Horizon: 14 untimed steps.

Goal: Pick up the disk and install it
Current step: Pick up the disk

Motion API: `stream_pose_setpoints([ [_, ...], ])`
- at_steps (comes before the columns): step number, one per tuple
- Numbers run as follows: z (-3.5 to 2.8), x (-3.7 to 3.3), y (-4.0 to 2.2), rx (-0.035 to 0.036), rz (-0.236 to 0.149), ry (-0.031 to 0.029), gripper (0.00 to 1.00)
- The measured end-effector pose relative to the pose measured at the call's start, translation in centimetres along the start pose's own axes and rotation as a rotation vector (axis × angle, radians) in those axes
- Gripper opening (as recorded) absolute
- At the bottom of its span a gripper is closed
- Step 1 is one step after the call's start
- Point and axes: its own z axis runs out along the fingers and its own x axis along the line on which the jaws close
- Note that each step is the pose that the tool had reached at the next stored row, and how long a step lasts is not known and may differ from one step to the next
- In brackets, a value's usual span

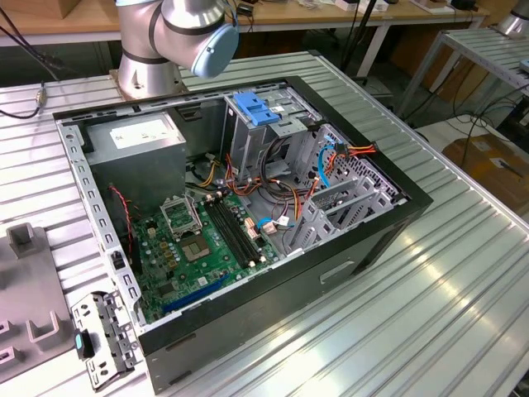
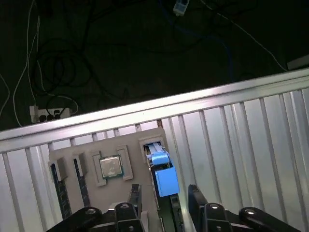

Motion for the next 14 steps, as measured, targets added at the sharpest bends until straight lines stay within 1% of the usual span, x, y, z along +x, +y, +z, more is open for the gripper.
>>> stream_pose_setpoints([
  [1, 0.18, 0.01, -0.01, -0.0006, -0.012, 0.0000, 0.60],
  [2, 0.37, 0.01, -0.01, -0.0011, -0.024, -0.0001, 0.60],
  [3, 0.74, 0.02, -0.01, -0.0021, -0.046, -0.0003, 0.66],
  [4, 1.15, 0.00, 0.00, -0.0030, -0.068, -0.0004, 0.66],
  [5, 1.47, -0.06, 0.01, -0.0037, -0.081, -0.0005, 0.66],
  [9, 2.24, -0.15, 0.05, -0.0049, -0.105, -0.0006, 0.66],
  [10, 2.60, -0.25, 0.07, -0.0052, -0.113, -0.0006, 0.66],
  [13, 3.31, -0.36, 0.09, -0.0056, -0.127, -0.0009, 0.66],
  [14, 3.75, -0.35, 0.13, -0.0060, -0.133, -0.0010, 0.65],
])
